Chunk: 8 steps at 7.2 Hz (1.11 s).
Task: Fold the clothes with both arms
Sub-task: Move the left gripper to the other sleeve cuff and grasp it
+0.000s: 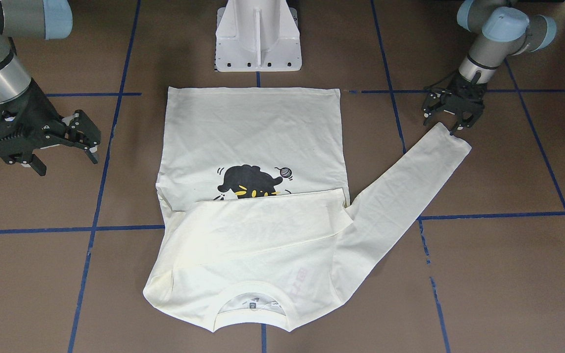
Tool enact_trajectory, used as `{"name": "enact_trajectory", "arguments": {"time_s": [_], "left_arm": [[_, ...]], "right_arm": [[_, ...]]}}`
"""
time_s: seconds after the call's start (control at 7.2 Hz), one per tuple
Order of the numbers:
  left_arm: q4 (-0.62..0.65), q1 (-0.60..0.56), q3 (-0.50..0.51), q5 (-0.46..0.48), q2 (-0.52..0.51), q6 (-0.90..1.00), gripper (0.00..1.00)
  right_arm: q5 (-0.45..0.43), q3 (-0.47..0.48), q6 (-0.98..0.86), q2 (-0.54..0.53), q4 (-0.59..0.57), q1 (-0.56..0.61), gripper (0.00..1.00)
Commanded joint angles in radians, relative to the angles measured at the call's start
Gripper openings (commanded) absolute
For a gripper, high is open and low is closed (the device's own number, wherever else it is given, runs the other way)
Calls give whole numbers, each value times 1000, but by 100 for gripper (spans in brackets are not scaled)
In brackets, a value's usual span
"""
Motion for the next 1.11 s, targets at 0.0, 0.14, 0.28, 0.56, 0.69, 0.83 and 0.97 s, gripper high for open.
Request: {"name": "enact_trajectory", "arguments": {"time_s": [0.0,0.14,0.28,0.56,0.69,0.83,0.97], "left_arm": [[-1,2,1,0,5,2,72],[-1,2,1,0,6,2,72],[-1,2,-1,0,17,2,71],[-1,2,-1,2,22,2,42],[-1,2,-4,2,28,2,15],[-1,2,-11,2,28,2,0],[-1,-1,-22,2,29,7,0]], "right_arm": [[-1,4,1,-9,0,0,100],[1,7,1,-11,0,0,100],[-1,7,1,-14,0,0,100],[-2,7,1,-14,0,0,100],[-2,7,1,-14,0,0,100],[-2,7,1,-14,1,0,100],[-2,5,1,-14,0,-1,100]]}}
